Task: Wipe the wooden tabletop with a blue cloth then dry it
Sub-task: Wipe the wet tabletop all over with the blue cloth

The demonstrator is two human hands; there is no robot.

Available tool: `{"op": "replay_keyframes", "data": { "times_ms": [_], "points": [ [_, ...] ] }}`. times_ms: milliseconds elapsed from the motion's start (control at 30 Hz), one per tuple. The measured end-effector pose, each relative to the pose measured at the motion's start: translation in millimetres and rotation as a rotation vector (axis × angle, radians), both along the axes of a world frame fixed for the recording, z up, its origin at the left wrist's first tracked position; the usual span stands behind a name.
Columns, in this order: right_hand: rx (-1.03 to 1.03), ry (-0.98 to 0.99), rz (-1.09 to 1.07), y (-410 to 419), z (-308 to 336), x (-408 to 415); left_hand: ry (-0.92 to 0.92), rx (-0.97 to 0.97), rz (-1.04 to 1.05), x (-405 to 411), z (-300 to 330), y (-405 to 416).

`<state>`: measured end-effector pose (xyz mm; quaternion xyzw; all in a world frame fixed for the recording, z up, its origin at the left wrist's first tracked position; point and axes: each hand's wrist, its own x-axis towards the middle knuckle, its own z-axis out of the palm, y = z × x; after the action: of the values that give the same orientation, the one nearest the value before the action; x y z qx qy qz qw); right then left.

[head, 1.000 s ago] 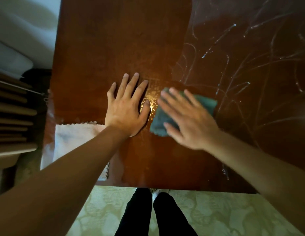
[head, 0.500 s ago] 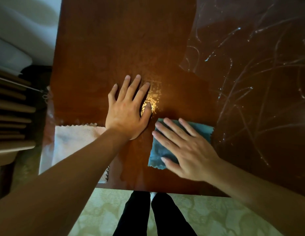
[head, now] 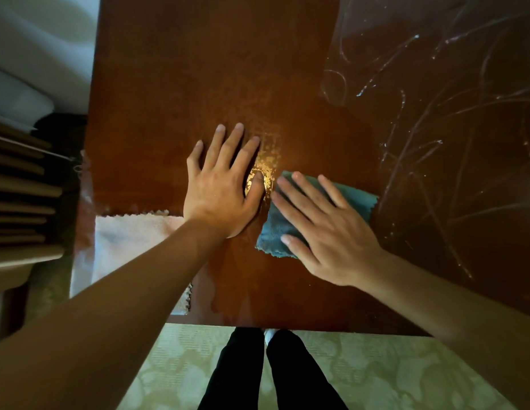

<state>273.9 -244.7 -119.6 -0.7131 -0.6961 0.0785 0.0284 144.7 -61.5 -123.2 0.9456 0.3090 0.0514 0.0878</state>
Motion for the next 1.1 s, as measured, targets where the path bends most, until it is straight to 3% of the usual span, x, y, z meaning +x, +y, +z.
{"op": "replay_keyframes", "data": {
  "times_ms": [100, 300, 433, 567, 700, 933, 1100],
  "points": [
    [-0.013, -0.008, 0.036, 24.4, 3.6, 29.9, 0.014, -0.009, -0.001, -0.2, 1.8, -0.2],
    [-0.012, -0.045, -0.206, 100.1, 10.5, 96.3, -0.002, -0.003, -0.002, -0.3, 0.5, 0.0],
    [-0.035, -0.062, -0.216, 86.2, 9.9, 76.1, 0.008, 0.000, 0.005, -1.3, -0.7, 0.2],
    [-0.040, -0.068, -0.043, 42.4, 6.7, 45.5, 0.023, -0.006, 0.006, -0.6, 2.1, 0.2],
    [-0.043, -0.033, 0.037, 50.7, 9.9, 62.7, 0.009, -0.012, 0.003, 0.0, 2.4, -0.1],
    [0.001, -0.040, -0.256, 113.3, 14.6, 108.0, 0.036, -0.007, 0.004, 0.6, 1.2, 0.5],
    [-0.036, -0.068, -0.132, 66.8, 9.4, 69.1, 0.075, -0.033, 0.001, 0.6, 7.9, 0.0]
  ]
}}
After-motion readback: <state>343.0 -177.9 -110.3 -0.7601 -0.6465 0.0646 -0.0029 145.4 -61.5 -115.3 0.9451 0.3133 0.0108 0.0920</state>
